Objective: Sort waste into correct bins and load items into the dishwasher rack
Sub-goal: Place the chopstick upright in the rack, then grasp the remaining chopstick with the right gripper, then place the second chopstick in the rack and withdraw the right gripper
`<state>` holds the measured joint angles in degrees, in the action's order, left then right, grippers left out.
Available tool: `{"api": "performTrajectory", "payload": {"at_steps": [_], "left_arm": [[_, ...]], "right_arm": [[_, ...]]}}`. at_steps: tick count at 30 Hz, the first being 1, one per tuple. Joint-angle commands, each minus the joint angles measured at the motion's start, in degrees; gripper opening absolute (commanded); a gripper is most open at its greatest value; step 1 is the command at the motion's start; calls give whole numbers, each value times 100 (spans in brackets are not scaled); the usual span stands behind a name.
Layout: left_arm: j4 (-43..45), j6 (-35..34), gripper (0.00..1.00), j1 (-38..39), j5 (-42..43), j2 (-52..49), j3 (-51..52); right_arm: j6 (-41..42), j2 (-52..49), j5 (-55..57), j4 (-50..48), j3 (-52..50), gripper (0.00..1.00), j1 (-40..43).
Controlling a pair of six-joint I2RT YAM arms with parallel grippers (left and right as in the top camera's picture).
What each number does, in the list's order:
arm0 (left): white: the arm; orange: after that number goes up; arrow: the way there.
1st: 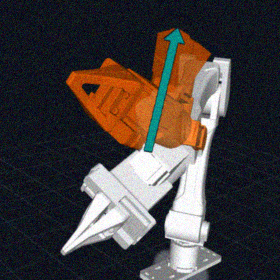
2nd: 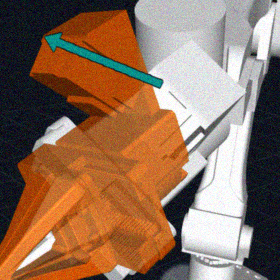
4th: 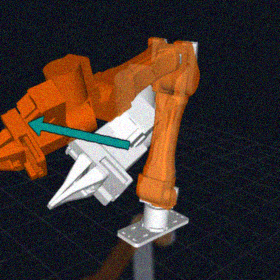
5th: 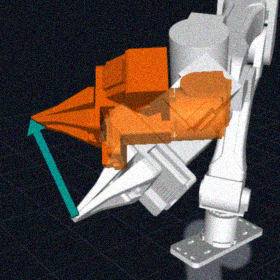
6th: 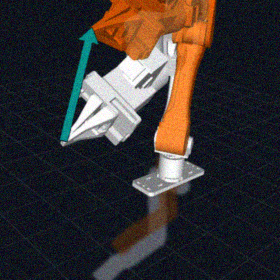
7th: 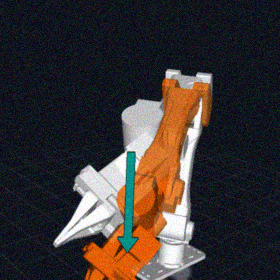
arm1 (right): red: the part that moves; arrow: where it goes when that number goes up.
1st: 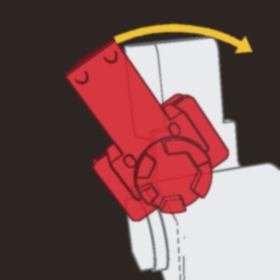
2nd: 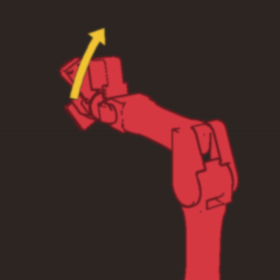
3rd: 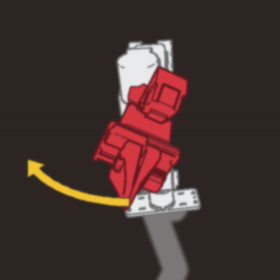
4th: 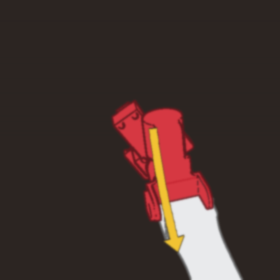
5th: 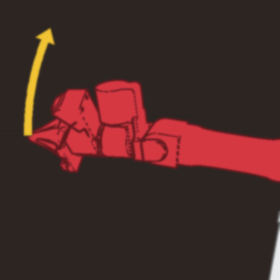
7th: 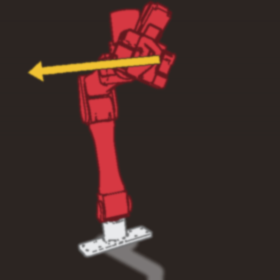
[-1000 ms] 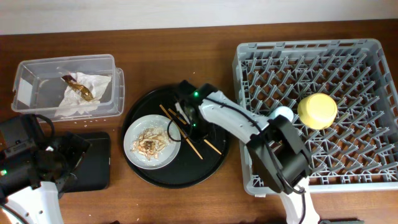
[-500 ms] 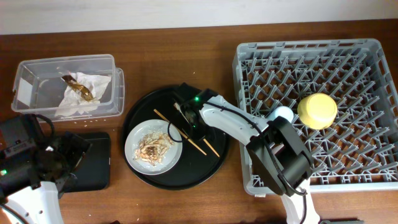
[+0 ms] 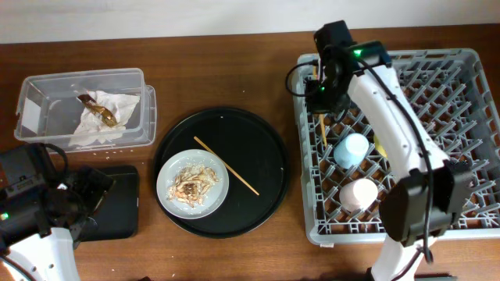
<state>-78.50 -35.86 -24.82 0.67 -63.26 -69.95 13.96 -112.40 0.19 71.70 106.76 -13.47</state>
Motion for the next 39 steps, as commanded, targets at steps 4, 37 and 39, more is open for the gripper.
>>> {"api": "performTrajectory", "payload": {"at_steps": [4,37,39], "left_arm": [[-2,-39,99,-11,0,17,-15],[-2,-39,99,-11,0,17,-15],[-2,-39,99,-11,0,17,-15]], "right_arm": [[52,-247,-260,61,-240,43,35],[-935,-476,-4,-1969,-1526,4,-3012],[-868,-313,48,-1399,-894,4,-2656]]}}
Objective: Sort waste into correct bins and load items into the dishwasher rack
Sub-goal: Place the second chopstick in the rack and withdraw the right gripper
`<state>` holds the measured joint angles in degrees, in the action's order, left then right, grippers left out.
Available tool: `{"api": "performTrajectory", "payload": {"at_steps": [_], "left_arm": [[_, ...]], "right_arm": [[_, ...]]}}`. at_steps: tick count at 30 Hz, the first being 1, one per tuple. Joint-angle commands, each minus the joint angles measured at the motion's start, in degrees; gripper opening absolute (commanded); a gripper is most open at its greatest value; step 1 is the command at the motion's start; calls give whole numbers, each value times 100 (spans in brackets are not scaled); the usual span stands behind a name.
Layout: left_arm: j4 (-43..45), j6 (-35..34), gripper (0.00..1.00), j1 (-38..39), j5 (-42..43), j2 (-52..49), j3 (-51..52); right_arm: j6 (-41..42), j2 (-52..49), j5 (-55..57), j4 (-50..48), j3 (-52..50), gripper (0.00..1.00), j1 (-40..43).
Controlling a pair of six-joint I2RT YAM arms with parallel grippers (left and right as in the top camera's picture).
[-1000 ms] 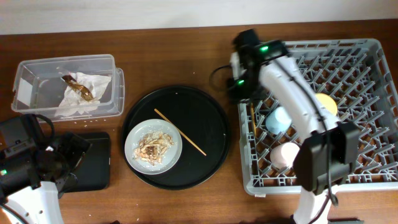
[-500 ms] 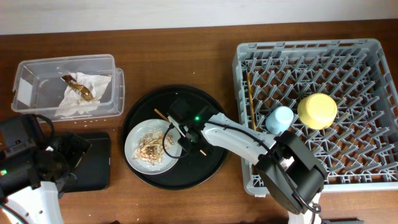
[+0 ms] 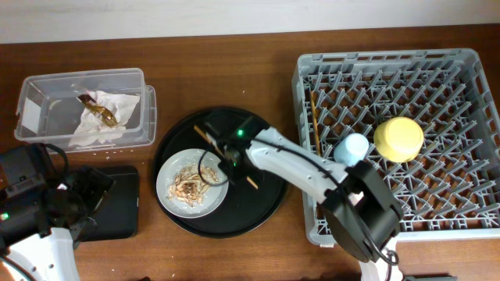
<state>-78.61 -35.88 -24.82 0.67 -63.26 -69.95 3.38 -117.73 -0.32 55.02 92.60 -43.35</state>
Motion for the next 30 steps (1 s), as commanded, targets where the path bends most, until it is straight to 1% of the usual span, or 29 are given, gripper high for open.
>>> {"api": "performTrajectory", "payload": {"at_steps": [1,3,5,7,12,13,14,15,16,17,18,19,20,21,22,23,24,25,26,27,29,30], "left_arm": [[9,-37,99,-11,0,17,-15],[9,-37,99,-11,0,17,-15],[9,-37,99,-11,0,17,-15],[9,-37,99,-11,0,17,-15],[9,-37,99,-11,0,17,-15],[9,-37,99,-11,0,17,-15],[9,-37,99,-11,0,17,-15],[9,-37,99,-11,0,17,-15],[9,-37,99,-11,0,17,-15],[9,-37,99,-11,0,17,-15],[9,-37,99,-11,0,17,-15],[9,-37,99,-11,0,17,-15],[9,-37,99,-11,0,17,-15],[9,-37,99,-11,0,17,-15],[9,-37,99,-11,0,17,-15],[9,-37,99,-11,0,17,-15],[9,-37,99,-11,0,17,-15],[9,-37,99,-11,0,17,-15],[9,-37,99,-11,0,17,-15],[9,-37,99,-11,0,17,-15],[9,-37,99,-11,0,17,-15],[9,-37,99,-11,0,17,-15]], "right_arm": [[404,332,103,660,841,4,678],[817,597,79,1185,1187,4,1410],[876,949,-13,1585,1200,4,2284],[761,964,-46,1980,1123,4,2896],[765,935,125,1934,645,4,3077],[767,933,120,1834,522,15,3077],[769,918,109,1803,455,29,3077],[772,866,96,1808,446,47,3060],[841,861,81,1808,446,51,3058],[944,861,81,1805,446,52,3058],[1248,861,83,1832,446,51,3058],[1440,892,83,1912,448,49,3058],[1615,1040,107,2048,448,46,3062],[1709,1224,129,2131,448,46,3069],[1943,1746,518,2295,448,47,3069],[2354,2396,1266,2564,448,56,3112],[2417,2898,1598,2699,448,99,3265],[2426,3329,1502,2774,448,99,3543],[2441,3775,1370,2911,448,99,4234],[2437,3985,1366,3058,448,99,4900],[2439,4024,1241,3536,446,99,6177],[2437,3978,1237,3545,446,99,6516]]}}
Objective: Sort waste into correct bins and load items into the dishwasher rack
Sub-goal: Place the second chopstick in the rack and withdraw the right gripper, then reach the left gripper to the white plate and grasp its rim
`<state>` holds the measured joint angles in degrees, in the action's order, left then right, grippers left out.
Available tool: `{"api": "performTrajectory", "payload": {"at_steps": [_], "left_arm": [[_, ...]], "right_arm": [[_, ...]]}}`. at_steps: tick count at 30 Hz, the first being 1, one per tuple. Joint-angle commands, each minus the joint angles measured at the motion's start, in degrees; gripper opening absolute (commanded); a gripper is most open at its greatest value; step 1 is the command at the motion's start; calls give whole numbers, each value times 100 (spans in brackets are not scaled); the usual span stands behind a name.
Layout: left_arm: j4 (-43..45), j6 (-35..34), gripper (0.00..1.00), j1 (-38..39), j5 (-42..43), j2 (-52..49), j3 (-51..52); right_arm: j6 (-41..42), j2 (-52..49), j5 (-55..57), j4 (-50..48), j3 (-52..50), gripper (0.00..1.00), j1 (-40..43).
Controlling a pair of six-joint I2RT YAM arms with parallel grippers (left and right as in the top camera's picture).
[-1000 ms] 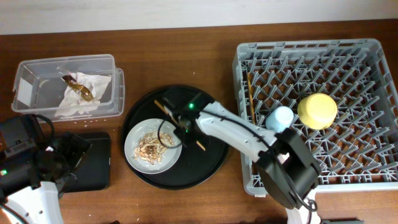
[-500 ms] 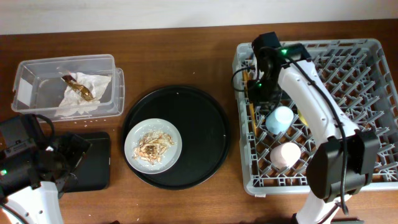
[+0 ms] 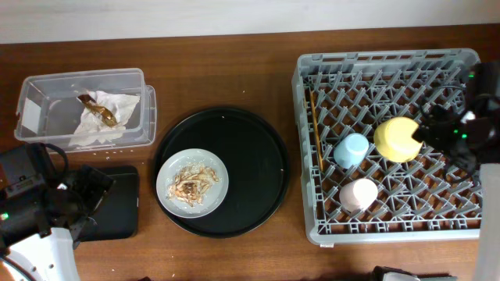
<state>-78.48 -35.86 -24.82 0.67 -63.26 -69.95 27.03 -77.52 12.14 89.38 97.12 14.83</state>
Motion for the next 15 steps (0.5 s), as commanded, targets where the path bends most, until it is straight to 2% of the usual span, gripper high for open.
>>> {"api": "performTrajectory", "payload": {"at_steps": [1,15], "left_arm": [[-4,-39,99,-11,0,17,-15],[129,-39,99,-15,-44,22,-15]], "right_arm": [[72,-83,-9,107,-7,99,828],[72,-291,-9,107,-7,99,929]]}}
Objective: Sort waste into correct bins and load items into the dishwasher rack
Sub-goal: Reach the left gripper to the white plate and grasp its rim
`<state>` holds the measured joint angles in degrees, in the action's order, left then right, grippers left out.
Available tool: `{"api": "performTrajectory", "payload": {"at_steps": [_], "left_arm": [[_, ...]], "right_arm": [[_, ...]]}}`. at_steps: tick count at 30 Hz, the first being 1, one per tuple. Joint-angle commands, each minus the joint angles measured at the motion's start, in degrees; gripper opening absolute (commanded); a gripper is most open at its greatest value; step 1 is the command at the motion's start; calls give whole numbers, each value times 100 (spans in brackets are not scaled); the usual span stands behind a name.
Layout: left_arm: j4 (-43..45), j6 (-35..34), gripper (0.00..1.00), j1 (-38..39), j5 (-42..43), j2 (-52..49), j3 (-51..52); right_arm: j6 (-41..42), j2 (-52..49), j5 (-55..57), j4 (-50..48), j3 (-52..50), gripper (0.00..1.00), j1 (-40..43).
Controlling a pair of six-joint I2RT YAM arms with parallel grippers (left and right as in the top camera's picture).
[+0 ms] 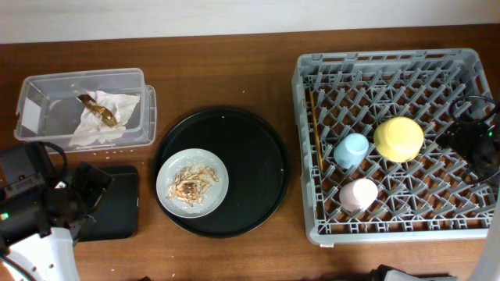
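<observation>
A white plate [192, 183] with food scraps sits on the round black tray [258, 168]. The grey dishwasher rack [375, 64] holds a blue cup [352, 149], a yellow cup [398, 139], a pink cup [358, 193] and chopsticks [316, 133] along its left side. My right gripper [471, 139] is at the rack's right edge, apart from the yellow cup, and its jaws are hard to read. At the lower left, my left gripper [87, 190] hovers by a black bin [117, 204], its jaws indistinct.
A clear plastic bin [82, 108] at the far left holds crumpled tissue and a brown scrap [98, 110]. The wooden table [226, 70] runs between bin, tray and rack.
My right arm has drawn back a little to the right and down, away from the yellow cup toward the frame's edge. The left arm and all objects are unchanged.
First my right gripper was over the rack's left column while one chopstick lay on the tray. Then it reached over the tray at that chopstick beside the plate. Later the tray held no chopstick and the arm stood at the rack's right side, where it stays.
</observation>
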<state>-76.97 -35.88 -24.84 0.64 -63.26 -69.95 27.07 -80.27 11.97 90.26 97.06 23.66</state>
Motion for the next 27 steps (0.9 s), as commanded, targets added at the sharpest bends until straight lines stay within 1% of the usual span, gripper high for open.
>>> {"api": "performTrajectory", "payload": {"at_steps": [1,3,4,5,6,7,9,10,11,12,13,14,15,16,17,18,19,20,21,22,24,25,27], "left_arm": [[-22,-37,99,-15,-44,22,-15],[-20,-39,99,-15,70,22,-15],[-33,-37,99,-13,341,22,-15],[-192,-37,99,-13,1005,22,-15],[-221,286,98,57,1932,22,-15],[-120,1141,94,407,2861,22,-15],[-114,1519,93,990,2896,22,-15],[-177,1604,89,1683,2472,22,-13],[-61,1604,83,2275,2295,22,20],[352,1486,82,2828,2293,17,155],[953,1248,77,3429,2288,-2,407],[1405,981,77,4041,2061,-155,610],[1451,643,77,4474,1484,-400,627],[1484,463,75,4927,831,-743,627],[1502,411,73,5370,450,-1150,625],[1506,326,73,5563,267,-1366,625],[1580,-157,70,5880,-387,-1928,625],[1965,-166,56,6107,-584,-2463,625],[2256,-168,56,6297,-844,-2820,625],[2492,-166,59,6402,-1161,-3056,625],[3143,-168,59,6432,-1338,-3416,625],[3333,-195,57,6432,-1436,-3523,625],[3506,-592,52,6432,-1858,-3864,627]], "right_arm": [[68,-15,9,17,0,98,46],[68,-15,9,17,0,99,46],[68,-15,9,17,0,99,46],[68,-15,9,20,0,99,46],[68,-15,9,17,0,99,46],[68,-15,9,20,0,99,46],[68,-15,9,20,0,99,46],[68,-15,9,17,0,99,46],[68,-15,9,17,0,99,46],[68,-15,9,20,0,99,46],[68,-15,9,20,0,99,46],[68,-15,9,17,0,99,46],[68,-15,9,17,0,99,46],[68,-15,9,17,0,99,46],[68,-15,9,20,0,99,46],[68,-15,9,20,0,99,46],[68,-15,9,17,0,99,46],[68,-15,9,17,0,99,46],[68,-15,9,17,0,99,46],[68,-15,9,17,0,99,46],[68,-15,9,20,0,99,46],[68,-15,9,17,0,99,46],[68,-15,9,17,0,99,46]]}}
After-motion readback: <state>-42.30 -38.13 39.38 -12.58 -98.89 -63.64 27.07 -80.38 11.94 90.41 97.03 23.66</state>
